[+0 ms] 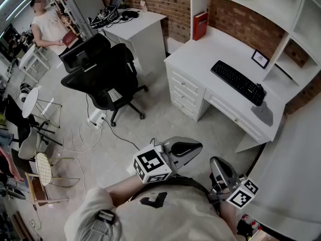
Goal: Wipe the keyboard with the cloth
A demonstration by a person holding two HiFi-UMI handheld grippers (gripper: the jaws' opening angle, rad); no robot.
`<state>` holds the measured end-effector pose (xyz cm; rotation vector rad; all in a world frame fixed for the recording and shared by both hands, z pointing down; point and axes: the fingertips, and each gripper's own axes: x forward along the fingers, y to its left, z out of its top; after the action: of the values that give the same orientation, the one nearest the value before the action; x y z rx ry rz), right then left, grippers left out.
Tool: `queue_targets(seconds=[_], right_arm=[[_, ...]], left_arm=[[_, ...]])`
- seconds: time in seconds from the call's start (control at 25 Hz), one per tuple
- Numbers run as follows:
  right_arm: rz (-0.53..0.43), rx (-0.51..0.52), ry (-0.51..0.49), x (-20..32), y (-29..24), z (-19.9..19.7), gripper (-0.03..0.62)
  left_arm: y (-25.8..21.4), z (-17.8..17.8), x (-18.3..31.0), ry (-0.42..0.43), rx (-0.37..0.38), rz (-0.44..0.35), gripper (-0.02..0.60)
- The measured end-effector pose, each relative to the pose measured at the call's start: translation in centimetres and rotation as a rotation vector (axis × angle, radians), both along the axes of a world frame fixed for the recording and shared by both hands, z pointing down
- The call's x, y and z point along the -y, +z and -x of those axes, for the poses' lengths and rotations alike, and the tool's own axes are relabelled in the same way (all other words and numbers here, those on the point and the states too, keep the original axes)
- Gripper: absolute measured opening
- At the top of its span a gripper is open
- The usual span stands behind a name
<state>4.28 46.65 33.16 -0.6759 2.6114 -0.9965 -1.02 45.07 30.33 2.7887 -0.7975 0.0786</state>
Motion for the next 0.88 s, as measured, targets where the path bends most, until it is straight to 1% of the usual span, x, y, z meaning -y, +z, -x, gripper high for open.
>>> queue_targets(seconds=[0.16,0.32,0.48,0.6,0.76,0.88], right_arm=[[-0.004,-0.018,-0.041,-1.2,-0.2,0.1,0.003],[0.000,-0.017,-0.103,-1.6,-0.1,0.2,0.003],[0.033,0.001,-0.161,-1.9,0.5,0.6,0.003],[0.050,0.013,-0.185,-1.7,0.8,0.6,0.003],[0.049,-0.026,-0.187,-0.9,1.1,0.6,0.005],[0.043,-0.061,-0.171,0.2,1.2,0.6,0.004]], left_arm=[[0.3,-0.8,-2.2,0.011,0.009,0.016,0.003],[0.4,-1.2,-3.4,-0.023,-0.007,0.034,0.003],[1.0,-1.2,-3.9,-0.057,-0.006,0.059,0.003],[1.5,-1.4,-3.8,-0.063,-0.011,0.081,0.003],[1.4,-2.3,-3.0,-0.014,-0.008,0.068,0.003],[1.1,-3.1,-1.9,0.060,0.004,0.018,0.003]])
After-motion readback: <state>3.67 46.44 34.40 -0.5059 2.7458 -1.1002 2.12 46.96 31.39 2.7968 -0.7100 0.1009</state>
